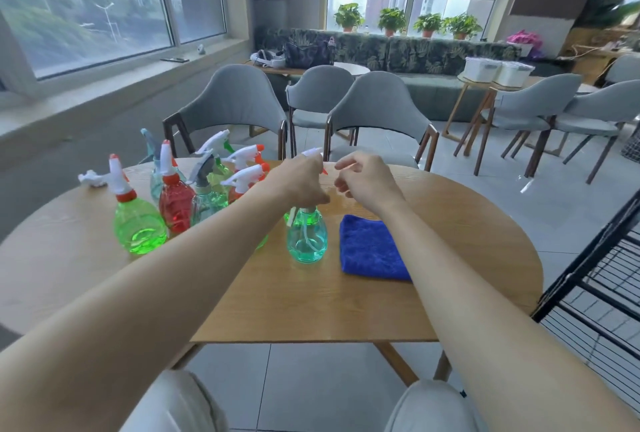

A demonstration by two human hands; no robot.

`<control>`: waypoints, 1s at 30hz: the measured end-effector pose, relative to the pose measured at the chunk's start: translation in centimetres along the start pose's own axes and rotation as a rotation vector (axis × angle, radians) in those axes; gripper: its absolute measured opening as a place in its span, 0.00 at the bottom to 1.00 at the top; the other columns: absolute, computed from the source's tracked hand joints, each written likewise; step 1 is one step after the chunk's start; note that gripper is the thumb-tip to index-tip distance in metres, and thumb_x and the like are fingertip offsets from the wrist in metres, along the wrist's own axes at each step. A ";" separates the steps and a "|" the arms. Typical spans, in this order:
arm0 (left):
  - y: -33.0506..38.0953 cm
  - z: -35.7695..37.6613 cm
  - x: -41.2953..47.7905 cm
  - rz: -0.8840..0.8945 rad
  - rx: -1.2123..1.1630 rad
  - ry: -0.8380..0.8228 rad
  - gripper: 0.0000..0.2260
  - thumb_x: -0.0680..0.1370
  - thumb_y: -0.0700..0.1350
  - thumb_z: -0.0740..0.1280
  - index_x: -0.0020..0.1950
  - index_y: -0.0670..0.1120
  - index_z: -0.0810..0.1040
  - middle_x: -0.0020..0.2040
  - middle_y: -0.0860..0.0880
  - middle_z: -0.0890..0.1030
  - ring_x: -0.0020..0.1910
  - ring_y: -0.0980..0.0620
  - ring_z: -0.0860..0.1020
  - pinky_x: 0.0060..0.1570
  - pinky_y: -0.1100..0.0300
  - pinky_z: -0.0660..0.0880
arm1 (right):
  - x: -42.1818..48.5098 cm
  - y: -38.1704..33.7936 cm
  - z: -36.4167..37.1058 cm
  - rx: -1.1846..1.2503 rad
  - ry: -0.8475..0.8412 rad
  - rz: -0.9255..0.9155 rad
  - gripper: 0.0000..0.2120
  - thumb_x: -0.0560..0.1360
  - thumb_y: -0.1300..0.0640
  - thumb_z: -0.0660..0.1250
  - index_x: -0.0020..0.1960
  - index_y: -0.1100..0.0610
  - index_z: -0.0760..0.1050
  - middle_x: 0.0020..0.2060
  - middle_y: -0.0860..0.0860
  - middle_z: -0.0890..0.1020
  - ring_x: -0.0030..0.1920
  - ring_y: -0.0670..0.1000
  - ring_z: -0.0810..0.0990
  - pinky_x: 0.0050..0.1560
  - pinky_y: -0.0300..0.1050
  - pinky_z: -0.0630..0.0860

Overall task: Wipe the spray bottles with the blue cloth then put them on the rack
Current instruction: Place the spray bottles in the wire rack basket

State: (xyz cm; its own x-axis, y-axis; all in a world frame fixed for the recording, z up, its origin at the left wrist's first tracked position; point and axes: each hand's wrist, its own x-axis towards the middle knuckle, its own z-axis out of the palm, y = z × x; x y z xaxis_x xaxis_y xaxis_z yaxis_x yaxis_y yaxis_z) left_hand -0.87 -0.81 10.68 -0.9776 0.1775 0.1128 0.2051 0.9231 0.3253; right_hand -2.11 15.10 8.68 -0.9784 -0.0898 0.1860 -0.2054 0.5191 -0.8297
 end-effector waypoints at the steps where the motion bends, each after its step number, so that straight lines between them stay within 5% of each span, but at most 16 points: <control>1: -0.5 0.1 -0.4 -0.014 -0.027 -0.020 0.27 0.78 0.45 0.77 0.74 0.44 0.71 0.58 0.47 0.78 0.53 0.47 0.76 0.49 0.55 0.73 | -0.3 -0.2 0.5 -0.016 -0.011 -0.005 0.11 0.81 0.63 0.62 0.54 0.51 0.80 0.41 0.50 0.87 0.44 0.48 0.86 0.50 0.50 0.83; 11: -2.0 0.1 -1.1 0.007 -0.196 0.090 0.16 0.77 0.41 0.78 0.63 0.45 0.80 0.51 0.48 0.78 0.47 0.47 0.78 0.45 0.56 0.73 | -1.1 -0.3 2.0 -0.032 -0.059 0.019 0.13 0.80 0.62 0.69 0.61 0.50 0.76 0.54 0.53 0.84 0.56 0.54 0.83 0.58 0.55 0.82; 16: -1.8 -0.9 -0.1 -0.017 -0.391 0.222 0.11 0.72 0.41 0.78 0.53 0.48 0.82 0.47 0.45 0.84 0.43 0.45 0.82 0.35 0.59 0.74 | -0.8 -0.2 1.7 0.131 -0.066 0.088 0.27 0.75 0.62 0.76 0.70 0.50 0.72 0.55 0.51 0.80 0.56 0.51 0.81 0.50 0.45 0.76; 19: -1.4 -1.8 0.5 -0.003 -0.570 0.329 0.10 0.73 0.42 0.79 0.50 0.49 0.82 0.42 0.46 0.86 0.42 0.45 0.85 0.41 0.56 0.81 | -0.9 0.0 1.4 0.318 -0.089 0.109 0.35 0.69 0.61 0.82 0.71 0.52 0.71 0.57 0.52 0.84 0.57 0.50 0.83 0.49 0.44 0.76; 24: -0.1 -2.3 1.1 0.051 -0.774 0.352 0.09 0.78 0.46 0.78 0.54 0.46 0.81 0.41 0.45 0.88 0.38 0.51 0.86 0.36 0.60 0.78 | -0.7 -0.1 1.7 0.311 0.009 0.041 0.15 0.76 0.54 0.79 0.59 0.53 0.79 0.55 0.53 0.85 0.57 0.52 0.84 0.54 0.48 0.78; 27: 0.2 -2.4 1.7 0.005 -0.783 0.359 0.17 0.85 0.58 0.64 0.59 0.45 0.80 0.48 0.46 0.87 0.49 0.50 0.85 0.52 0.53 0.82 | 0.0 0.4 1.4 0.306 0.080 0.005 0.10 0.78 0.54 0.76 0.57 0.52 0.79 0.51 0.52 0.85 0.52 0.51 0.83 0.55 0.48 0.77; 30: -0.6 -1.7 3.2 -0.077 -0.638 0.323 0.15 0.88 0.52 0.57 0.64 0.43 0.76 0.59 0.41 0.83 0.59 0.40 0.80 0.58 0.47 0.76 | 1.0 1.4 0.9 0.307 0.142 0.022 0.09 0.78 0.53 0.76 0.57 0.52 0.80 0.51 0.51 0.86 0.55 0.55 0.84 0.61 0.58 0.80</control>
State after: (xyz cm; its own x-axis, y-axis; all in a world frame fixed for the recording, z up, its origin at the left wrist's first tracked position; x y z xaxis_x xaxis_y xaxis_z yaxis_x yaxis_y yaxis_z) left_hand -4.02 -1.41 12.46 -0.9483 -0.0810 0.3070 0.2193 0.5319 0.8179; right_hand -3.41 14.96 7.23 -0.9742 0.0493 0.2202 -0.2026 0.2379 -0.9499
